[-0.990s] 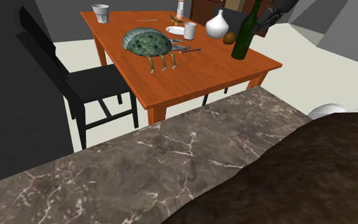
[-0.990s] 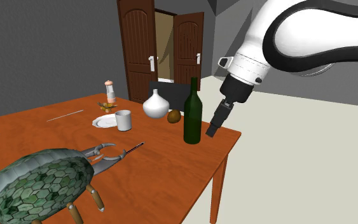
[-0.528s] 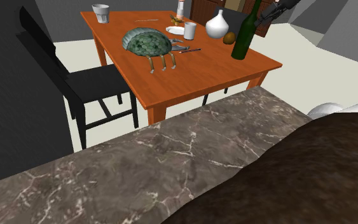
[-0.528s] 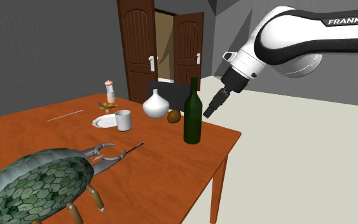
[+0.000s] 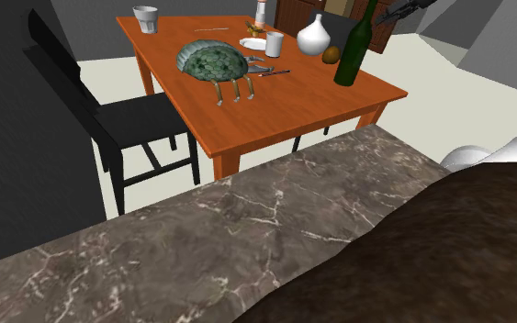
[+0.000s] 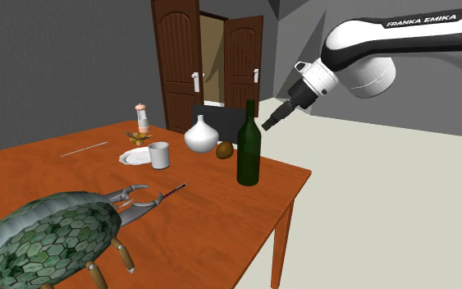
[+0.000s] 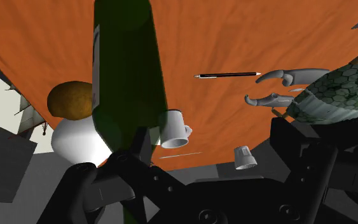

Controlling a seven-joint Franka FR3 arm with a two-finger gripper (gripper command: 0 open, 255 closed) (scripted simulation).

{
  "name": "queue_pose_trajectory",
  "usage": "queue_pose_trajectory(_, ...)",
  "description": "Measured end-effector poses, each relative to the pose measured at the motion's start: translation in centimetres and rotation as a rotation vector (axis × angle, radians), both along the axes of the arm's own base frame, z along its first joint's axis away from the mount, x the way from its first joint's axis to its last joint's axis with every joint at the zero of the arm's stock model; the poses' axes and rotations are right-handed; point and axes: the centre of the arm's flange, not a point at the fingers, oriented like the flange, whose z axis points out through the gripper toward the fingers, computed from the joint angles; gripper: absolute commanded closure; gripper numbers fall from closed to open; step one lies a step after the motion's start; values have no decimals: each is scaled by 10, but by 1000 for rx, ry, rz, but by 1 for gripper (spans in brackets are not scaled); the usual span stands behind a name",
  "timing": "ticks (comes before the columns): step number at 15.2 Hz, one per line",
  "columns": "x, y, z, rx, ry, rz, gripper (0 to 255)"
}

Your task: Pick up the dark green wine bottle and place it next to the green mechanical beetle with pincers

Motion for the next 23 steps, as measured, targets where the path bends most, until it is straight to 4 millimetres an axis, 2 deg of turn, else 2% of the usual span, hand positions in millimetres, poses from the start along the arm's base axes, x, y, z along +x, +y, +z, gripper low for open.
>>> queue_pose_trajectory(1, 3, -13, 6, 4, -23, -1, 0)
queue_pose_trajectory(5, 7, -64, 6, 20, -113, -10, 0)
queue_pose_trajectory(6, 11, -69, 4, 21, -125, -11, 0)
queue_pose_trajectory(13, 39, -70, -17, 20, -139, -10, 0)
queue_pose_trajectory(19, 41, -68, -19, 20, -140, -10, 0)
queue_pose_trajectory(20, 41, -68, -19, 20, -140, -10, 255)
queue_pose_trajectory(23, 41, -69, -19, 20, -140, -11, 255)
